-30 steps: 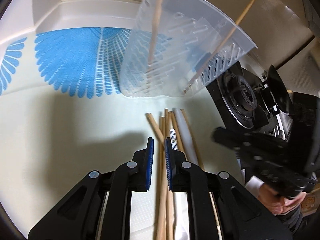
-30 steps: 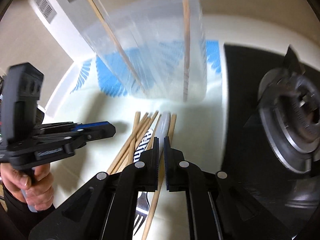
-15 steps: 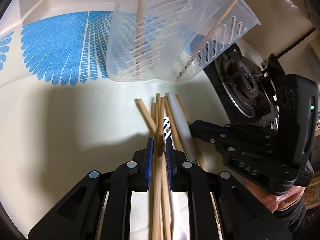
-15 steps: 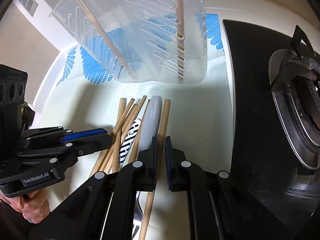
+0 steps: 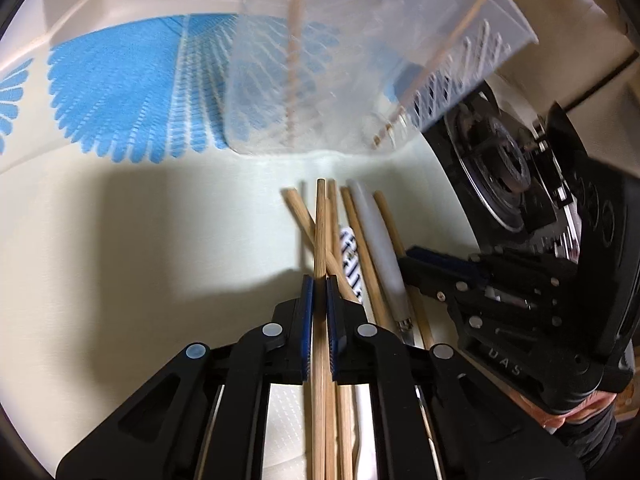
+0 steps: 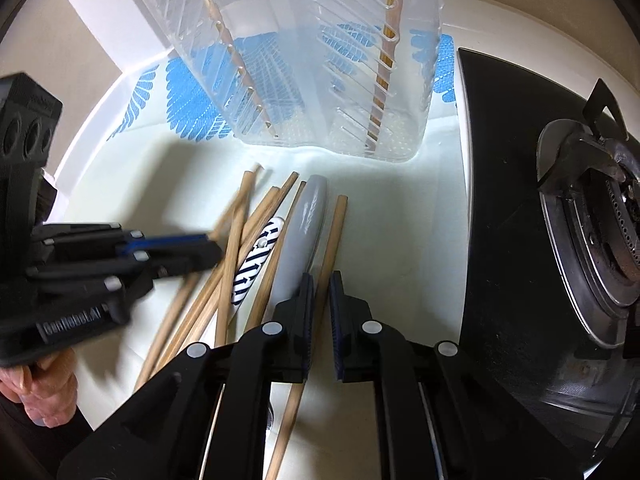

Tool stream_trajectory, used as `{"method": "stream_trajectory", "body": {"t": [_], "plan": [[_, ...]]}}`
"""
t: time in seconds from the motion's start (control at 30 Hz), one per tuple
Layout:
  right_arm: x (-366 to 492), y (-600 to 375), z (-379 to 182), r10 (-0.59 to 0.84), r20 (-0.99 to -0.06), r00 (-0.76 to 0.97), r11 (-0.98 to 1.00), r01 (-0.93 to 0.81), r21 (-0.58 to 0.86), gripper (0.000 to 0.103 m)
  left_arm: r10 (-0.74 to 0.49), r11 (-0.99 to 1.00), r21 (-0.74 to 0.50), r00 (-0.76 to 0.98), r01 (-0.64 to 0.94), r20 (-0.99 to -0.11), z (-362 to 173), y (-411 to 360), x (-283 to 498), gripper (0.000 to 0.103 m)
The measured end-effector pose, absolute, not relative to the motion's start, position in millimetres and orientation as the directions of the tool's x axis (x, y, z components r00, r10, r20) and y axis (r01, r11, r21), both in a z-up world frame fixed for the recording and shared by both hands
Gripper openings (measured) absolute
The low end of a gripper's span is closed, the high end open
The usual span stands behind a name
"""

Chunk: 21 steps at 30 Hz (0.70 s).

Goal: Organize utensils
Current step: 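Close the left tool on another chopstick while the right tool grasps one too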

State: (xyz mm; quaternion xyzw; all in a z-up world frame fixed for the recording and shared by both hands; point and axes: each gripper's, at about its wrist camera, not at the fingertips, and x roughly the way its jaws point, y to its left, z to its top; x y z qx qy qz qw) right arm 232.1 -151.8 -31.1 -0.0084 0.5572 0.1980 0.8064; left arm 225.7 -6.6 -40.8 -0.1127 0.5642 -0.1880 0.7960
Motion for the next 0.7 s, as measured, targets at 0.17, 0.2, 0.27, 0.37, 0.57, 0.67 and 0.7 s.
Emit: {"method": "stream_trajectory", "body": {"t": [0.17,0.2,0.27,0.37,0.57,0.67,0.7], "plan": [[233.0,-158.9,-29.3,0.282,-0.903,0.324,0.931,-0.319,0.177,0.007,-0.355,0.933,-0.352,0.333,0.070,-0.874,-40.1,16.0,228.8,0.007],[233.1,-159.6,-28.1,0.267,-0.904,0.336,0.934,-0.320,0.157,0.007,-0.324,0.944,-0.326,0.337,0.053,-0.884,-41.8,19.0,230.2,0.007],[235.3,-164.1,-27.8,0.252,-0.905,0.343,0.940,-0.311,0.144,0.007,-0.305,0.950,-0.309,0.334,0.041,-0.892,-45.1,21.2,231.3,0.007],[237.7,-167.5,-29.5,0.253,-0.909,0.332,0.940,-0.305,0.150,0.008,-0.281,0.959,-0.279,0.339,0.058,-0.898,-45.0,18.2,231.6,0.007],[233.9,-162.2,-30.6,0.230,-0.913,0.337,0.934,-0.340,0.110,0.011,-0.230,0.973,-0.212,0.357,0.089,-0.906,-47.1,3.2,228.8,0.007],[231.4,-162.7,-30.3,0.232,-0.914,0.332,0.932,-0.344,0.112,0.011,-0.209,0.978,-0.185,0.362,0.101,-0.908,-47.6,-8.2,229.1,0.007],[230.6,-163.5,-30.3,0.232,-0.915,0.331,0.931,-0.347,0.110,0.011,-0.207,0.978,-0.182,0.363,0.102,-0.908,-47.8,-9.9,229.2,0.007]]}}
